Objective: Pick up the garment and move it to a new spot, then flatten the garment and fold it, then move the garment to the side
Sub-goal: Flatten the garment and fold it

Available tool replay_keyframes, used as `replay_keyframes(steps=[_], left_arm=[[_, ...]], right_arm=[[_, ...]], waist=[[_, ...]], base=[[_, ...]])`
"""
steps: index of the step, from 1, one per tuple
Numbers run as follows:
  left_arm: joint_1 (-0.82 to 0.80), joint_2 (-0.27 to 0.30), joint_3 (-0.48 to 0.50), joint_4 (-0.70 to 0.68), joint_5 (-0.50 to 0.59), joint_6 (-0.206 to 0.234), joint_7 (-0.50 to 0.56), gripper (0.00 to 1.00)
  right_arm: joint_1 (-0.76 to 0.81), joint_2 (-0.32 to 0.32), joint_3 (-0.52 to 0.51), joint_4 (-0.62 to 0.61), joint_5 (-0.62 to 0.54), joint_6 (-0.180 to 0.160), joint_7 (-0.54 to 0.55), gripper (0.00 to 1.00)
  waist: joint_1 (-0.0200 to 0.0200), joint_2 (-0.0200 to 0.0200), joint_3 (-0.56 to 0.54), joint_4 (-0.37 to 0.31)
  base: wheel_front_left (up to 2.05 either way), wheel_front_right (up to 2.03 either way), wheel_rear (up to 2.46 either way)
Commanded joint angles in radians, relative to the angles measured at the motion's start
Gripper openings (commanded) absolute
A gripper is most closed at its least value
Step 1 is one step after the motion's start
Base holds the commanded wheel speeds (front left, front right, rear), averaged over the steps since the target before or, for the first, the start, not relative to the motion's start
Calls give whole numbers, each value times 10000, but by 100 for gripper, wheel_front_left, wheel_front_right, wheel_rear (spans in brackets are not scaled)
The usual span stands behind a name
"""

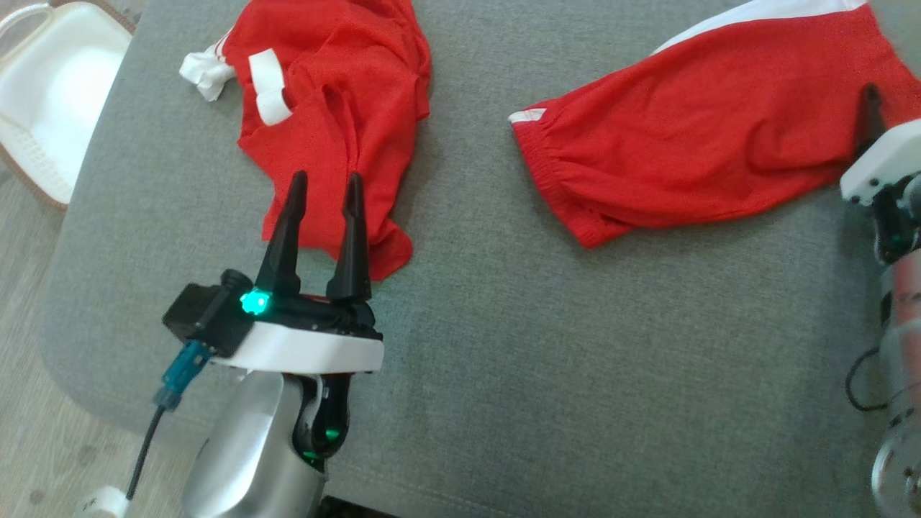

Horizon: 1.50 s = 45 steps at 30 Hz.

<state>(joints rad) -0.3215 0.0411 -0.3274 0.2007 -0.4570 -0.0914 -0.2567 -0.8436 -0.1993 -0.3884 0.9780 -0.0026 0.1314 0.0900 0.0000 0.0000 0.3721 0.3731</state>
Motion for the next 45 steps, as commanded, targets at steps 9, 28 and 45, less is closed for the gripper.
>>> replay_keyframes(steps=[9, 28, 45], left_arm=[[-401, 91, 146, -406, -369, 19, -51, 100], [363, 91, 377, -433, -193, -108, -51, 100], [1096, 91, 469, -532, 328, -298, -51, 100]], right_arm=[[-877, -70, -20, 1175, -85, -7, 19, 0], [77, 17, 429, 1379, 1747, -7, -2856, 0], [3020, 1312, -732, -1098, 2584, -7, -3462, 0]], waist=[[0, 0, 89, 223], [0, 0, -1212, -1078], [0, 0, -2201, -2696]], base=[[0, 0, 0], [0, 0, 0], [0, 0, 0]])
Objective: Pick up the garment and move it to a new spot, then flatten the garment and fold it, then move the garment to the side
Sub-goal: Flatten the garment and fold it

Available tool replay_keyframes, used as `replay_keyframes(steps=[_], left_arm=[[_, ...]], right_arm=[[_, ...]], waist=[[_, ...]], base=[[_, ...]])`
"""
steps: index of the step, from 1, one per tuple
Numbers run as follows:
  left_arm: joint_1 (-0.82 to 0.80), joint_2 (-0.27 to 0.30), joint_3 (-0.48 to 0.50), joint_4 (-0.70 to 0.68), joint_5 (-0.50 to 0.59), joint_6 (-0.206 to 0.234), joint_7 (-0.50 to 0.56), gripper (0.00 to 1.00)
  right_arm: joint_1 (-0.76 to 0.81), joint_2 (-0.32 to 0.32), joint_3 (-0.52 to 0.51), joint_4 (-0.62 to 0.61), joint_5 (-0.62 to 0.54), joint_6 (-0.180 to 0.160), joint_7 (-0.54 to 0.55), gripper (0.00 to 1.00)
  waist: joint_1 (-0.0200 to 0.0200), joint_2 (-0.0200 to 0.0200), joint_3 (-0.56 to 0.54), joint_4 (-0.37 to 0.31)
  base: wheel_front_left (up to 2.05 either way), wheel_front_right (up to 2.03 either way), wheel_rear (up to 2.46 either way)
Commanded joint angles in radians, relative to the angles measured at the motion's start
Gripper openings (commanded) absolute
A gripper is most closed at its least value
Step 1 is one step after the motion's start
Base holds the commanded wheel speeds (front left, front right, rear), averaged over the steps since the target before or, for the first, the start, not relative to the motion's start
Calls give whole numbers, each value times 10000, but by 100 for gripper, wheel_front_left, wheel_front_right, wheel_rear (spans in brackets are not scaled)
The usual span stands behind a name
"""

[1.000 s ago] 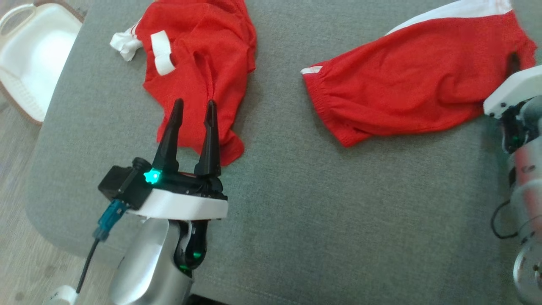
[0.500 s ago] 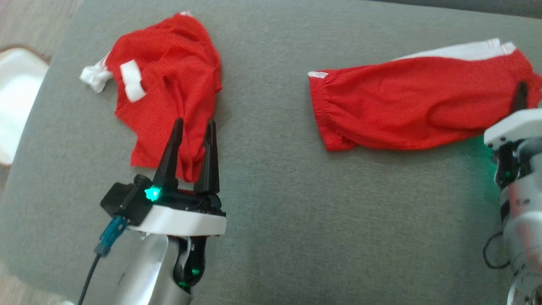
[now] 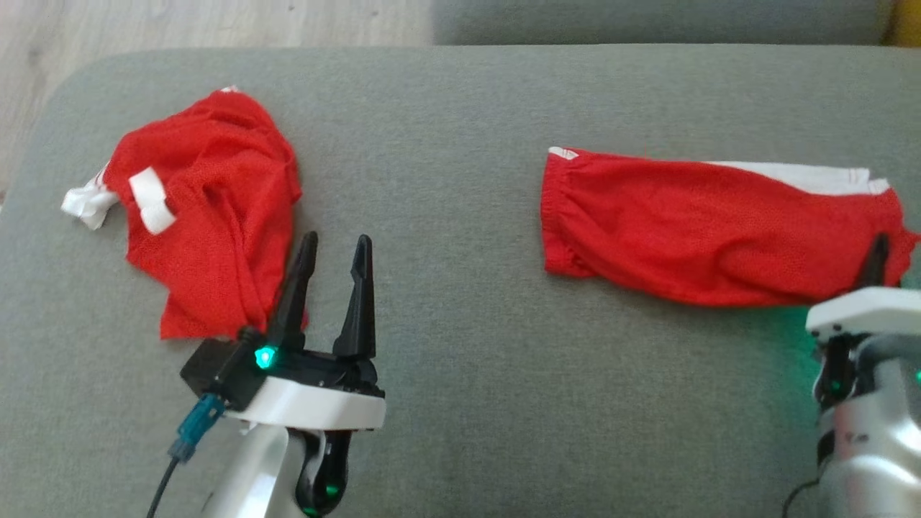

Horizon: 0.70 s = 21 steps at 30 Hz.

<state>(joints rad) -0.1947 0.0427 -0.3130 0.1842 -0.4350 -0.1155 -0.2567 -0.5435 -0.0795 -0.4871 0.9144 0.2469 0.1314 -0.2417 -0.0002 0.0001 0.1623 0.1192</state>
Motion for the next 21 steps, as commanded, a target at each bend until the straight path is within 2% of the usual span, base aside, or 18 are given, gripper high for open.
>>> replay_keyframes(steps=[1, 10, 21], left_arm=[[-174, 76, 304, -372, 134, -62, -51, 100], [-220, 76, 204, -304, 258, -96, -51, 100], [-184, 76, 235, -49, 313, -122, -51, 100]], right_arm=[[171, 164, 249, -585, 151, -7, -148, 0], [599, 286, 716, -1175, 761, -7, -167, 0], [399, 291, 1973, -1590, 1481, -7, -191, 0]], waist=[[2, -1, -100, -188], [2, -1, -11, -281], [2, -1, -235, 153]], base=[[0, 0, 0], [0, 0, 0], [0, 0, 0]])
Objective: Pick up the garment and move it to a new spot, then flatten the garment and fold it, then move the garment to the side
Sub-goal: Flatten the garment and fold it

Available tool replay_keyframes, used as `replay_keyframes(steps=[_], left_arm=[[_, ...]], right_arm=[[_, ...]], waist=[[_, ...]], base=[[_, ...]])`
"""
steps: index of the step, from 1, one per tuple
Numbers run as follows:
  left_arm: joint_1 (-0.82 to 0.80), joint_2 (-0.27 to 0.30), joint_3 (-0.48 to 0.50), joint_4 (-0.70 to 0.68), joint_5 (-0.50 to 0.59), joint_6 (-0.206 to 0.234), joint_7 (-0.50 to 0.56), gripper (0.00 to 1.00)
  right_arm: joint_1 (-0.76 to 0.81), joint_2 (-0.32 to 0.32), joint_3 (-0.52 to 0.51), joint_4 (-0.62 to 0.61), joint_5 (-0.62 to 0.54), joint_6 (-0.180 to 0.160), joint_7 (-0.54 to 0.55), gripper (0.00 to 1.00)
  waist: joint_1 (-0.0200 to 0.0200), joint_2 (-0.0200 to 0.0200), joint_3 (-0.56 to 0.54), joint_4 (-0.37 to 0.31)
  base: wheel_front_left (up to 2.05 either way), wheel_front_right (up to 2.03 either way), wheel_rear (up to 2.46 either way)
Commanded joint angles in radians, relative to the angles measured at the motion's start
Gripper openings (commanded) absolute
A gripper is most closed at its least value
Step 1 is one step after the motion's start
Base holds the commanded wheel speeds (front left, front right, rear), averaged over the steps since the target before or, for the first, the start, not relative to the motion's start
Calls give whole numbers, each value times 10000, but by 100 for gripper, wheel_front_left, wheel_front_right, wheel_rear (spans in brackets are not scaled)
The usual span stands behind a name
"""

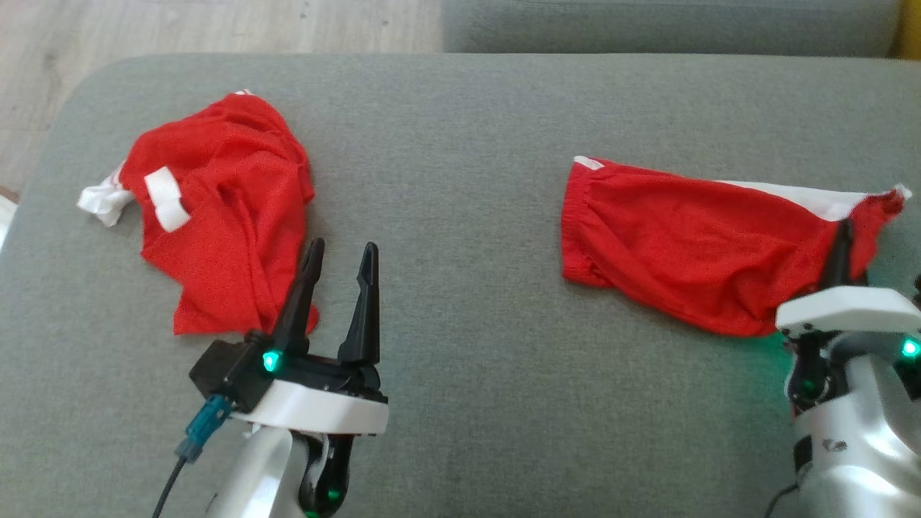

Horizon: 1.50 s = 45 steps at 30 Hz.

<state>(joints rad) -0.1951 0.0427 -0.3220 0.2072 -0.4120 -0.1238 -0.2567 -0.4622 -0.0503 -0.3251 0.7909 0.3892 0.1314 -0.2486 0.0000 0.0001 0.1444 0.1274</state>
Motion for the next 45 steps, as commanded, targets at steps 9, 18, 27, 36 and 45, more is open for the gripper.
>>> replay_keyframes(steps=[9, 18, 27, 36, 45], left_arm=[[-64, 76, 328, -235, 43, -40, -51, 100], [-11, 76, 259, -233, 15, -14, -51, 100], [-51, 76, 245, -227, -77, 7, -51, 100], [-45, 76, 286, -174, -115, 73, -51, 100], [-10, 76, 527, -238, -25, 104, -51, 100]], right_arm=[[-379, 0, 2613, -1034, 1033, -7, -127, 0], [-609, 0, 4609, -826, 1318, -7, -129, 0], [-945, 1, 5814, -171, 1357, -7, -130, 0], [-1133, 1, 8722, 666, 1314, -7, 98, 100], [-1222, -677, 9778, -195, 1498, -7, -109, 100]], waist=[[0, -1, -322, 504], [0, -1, -306, 946], [0, -1, -161, 1226], [0, -1, -196, 1094], [0, -1, -493, 384]], base=[[0, 0, 0], [0, 0, 0], [0, 0, 0], [0, 0, 0], [0, 0, 0]])
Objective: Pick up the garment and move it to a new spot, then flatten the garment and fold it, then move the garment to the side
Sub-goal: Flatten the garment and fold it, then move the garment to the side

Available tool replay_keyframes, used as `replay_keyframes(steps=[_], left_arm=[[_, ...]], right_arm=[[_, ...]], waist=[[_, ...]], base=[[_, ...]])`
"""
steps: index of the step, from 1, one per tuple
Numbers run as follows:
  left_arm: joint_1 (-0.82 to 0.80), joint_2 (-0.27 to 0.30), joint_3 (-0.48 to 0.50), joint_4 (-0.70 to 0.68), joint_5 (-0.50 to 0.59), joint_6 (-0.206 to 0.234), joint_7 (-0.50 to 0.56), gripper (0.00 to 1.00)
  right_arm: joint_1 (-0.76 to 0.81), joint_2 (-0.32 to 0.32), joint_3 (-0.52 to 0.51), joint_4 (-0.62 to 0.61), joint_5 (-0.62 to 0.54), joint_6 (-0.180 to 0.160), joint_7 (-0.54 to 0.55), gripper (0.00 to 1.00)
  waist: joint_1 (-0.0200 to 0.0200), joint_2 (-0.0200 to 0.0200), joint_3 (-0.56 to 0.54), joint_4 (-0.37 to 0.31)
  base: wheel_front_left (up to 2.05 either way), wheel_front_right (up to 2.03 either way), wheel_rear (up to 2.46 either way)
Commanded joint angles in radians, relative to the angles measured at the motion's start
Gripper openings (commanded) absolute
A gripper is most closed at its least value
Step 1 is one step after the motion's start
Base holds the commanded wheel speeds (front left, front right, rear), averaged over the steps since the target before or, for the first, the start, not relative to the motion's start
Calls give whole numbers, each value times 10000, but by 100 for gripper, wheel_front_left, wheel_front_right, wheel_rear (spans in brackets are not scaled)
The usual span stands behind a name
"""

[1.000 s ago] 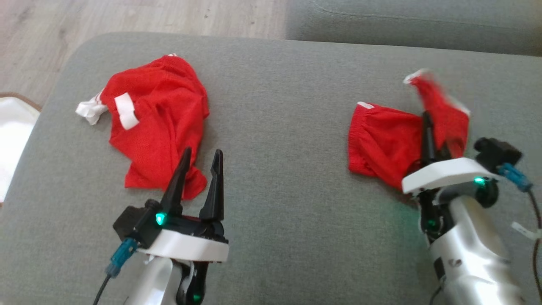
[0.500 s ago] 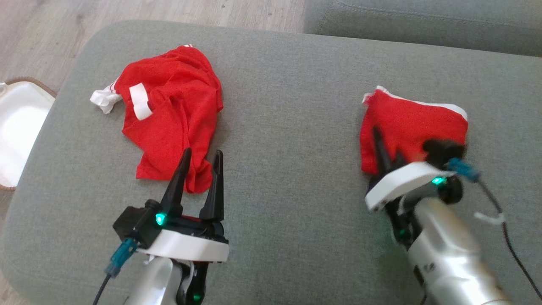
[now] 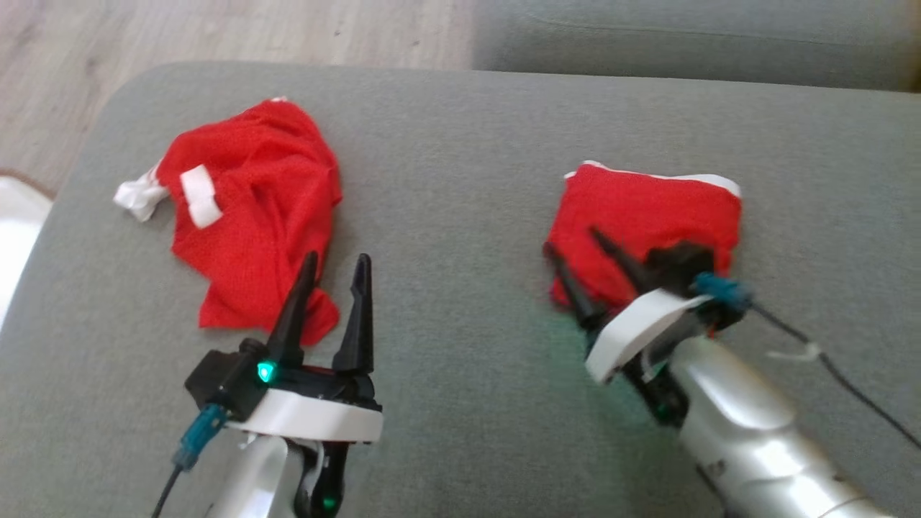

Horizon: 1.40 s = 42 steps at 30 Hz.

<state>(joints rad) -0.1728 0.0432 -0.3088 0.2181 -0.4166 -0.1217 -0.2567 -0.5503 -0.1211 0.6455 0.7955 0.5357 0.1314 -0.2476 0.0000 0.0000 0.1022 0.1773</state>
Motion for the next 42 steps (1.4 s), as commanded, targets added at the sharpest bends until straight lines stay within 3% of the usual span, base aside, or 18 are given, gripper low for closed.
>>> replay_keyframes(steps=[1, 7, 8, 14, 19, 27, 36, 42], left_arm=[[-237, 70, 439, -367, 34, 89, -51, 100], [-275, 70, 708, -574, 120, 94, -51, 100], [-276, 70, 772, -632, 149, 86, -51, 100], [-291, 70, 821, -713, 263, 32, -51, 100], [-302, 70, 726, -663, 594, -22, -51, 100], [-126, 70, 638, -544, 1008, -68, -51, 100], [-219, 70, 619, -621, 1018, -84, -51, 100], [-445, 70, 447, -648, 977, -87, -51, 100]], right_arm=[[-326, -118, -136, -455, -26, -7, -128, 100], [546, -754, -2455, -2100, -1285, -7, -138, 100], [1009, -757, -3305, -2552, -1891, -7, -139, 100], [2420, -141, -5662, -3964, -3608, -7, -140, 100], [3436, 509, -6839, -4933, -4621, -7, -140, 100], [4221, 702, -7110, -5459, -4627, -7, -140, 100], [4037, 707, -7133, -5577, -4581, -7, -141, 100], [3421, 707, -7111, -4844, -4815, -7, -137, 100]], waist=[[0, 0, -102, -203], [0, 0, -253, -806], [0, 0, -295, -991], [0, 0, -319, -1428], [0, 0, -293, -1668], [0, 0, -277, -1807], [0, 0, -57, -1621], [0, 0, 432, -1240]], base=[[0, 0, 0], [0, 0, 0], [0, 0, 0], [0, 0, 0], [0, 0, 0], [0, 0, 0], [0, 0, 0], [0, 0, 0]])
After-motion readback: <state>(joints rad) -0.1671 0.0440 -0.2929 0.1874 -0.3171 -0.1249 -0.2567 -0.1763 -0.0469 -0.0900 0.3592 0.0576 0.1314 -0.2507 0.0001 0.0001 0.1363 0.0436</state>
